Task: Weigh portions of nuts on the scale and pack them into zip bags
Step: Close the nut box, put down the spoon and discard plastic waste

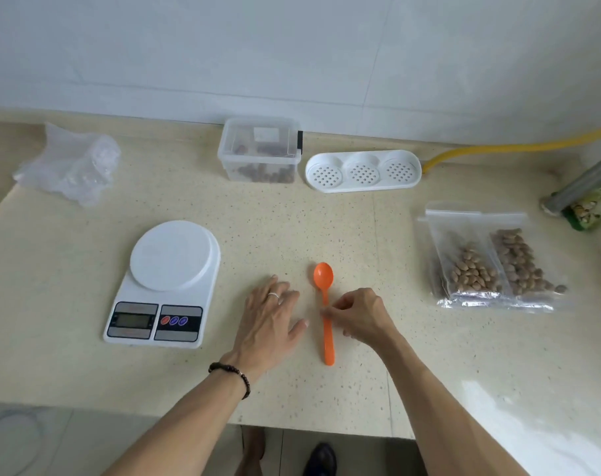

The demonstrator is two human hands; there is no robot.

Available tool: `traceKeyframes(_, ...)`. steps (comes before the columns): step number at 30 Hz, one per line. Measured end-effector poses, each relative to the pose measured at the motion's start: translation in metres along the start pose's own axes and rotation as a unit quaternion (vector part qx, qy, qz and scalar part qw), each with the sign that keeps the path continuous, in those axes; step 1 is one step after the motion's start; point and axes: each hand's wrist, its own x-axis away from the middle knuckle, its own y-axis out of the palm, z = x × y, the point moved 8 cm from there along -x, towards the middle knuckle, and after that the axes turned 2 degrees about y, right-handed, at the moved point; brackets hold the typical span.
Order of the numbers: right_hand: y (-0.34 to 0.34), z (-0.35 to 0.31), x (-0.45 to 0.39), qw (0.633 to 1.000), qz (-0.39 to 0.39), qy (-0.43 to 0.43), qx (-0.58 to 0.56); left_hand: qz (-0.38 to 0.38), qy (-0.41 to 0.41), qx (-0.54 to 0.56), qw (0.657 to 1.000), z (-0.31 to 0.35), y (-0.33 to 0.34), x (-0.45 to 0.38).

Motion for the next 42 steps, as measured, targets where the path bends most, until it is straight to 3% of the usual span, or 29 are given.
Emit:
traceKeyframes(5, 0.009, -0.002, 0.000, 0.999, -0.013, 0.002, -0.039, 0.000, -0.009, 0.000, 1.000, 0.007, 0.003, 0.010)
traceKeyframes(8, 0.008, -0.004, 0.000, 0.987, -0.023, -0.003, -0.162, 0.004, -0.022, 0.018, 1.000, 0.010, -0.002, 0.010)
traceKeyframes(14, -0.024, -0.036, -0.009, 0.931, 0.022, -0.002, -0.365, 0.103, 0.022, 0.040, 0.994, 0.029, -0.055, -0.021)
traceKeyframes(21, -0.062, -0.077, -0.041, 0.910, 0.055, -0.007, -0.410, 0.149, 0.041, 0.007, 0.988, 0.034, -0.098, -0.088)
traceKeyframes(24, -0.085, -0.088, -0.059, 0.927, 0.104, -0.004, -0.361, 0.152, 0.061, -0.006, 0.986, 0.028, -0.105, -0.126)
traceKeyframes(28, -0.124, -0.099, -0.083, 0.952, 0.219, -0.032, -0.213, 0.135, 0.092, -0.022, 0.986, 0.020, -0.107, -0.181)
traceKeyframes(32, -0.144, -0.113, -0.102, 0.941, 0.311, -0.129, -0.022, 0.108, 0.121, -0.029, 0.986, 0.022, -0.098, -0.228)
traceKeyframes(36, -0.140, -0.125, -0.142, 0.924, 0.273, -0.182, 0.196, 0.093, 0.157, -0.045, 0.982, 0.030, -0.082, -0.266)
traceKeyframes(42, -0.150, -0.117, -0.199, 0.922, 0.237, -0.170, 0.254, 0.075, 0.139, -0.051, 0.986, 0.027, -0.051, -0.301)
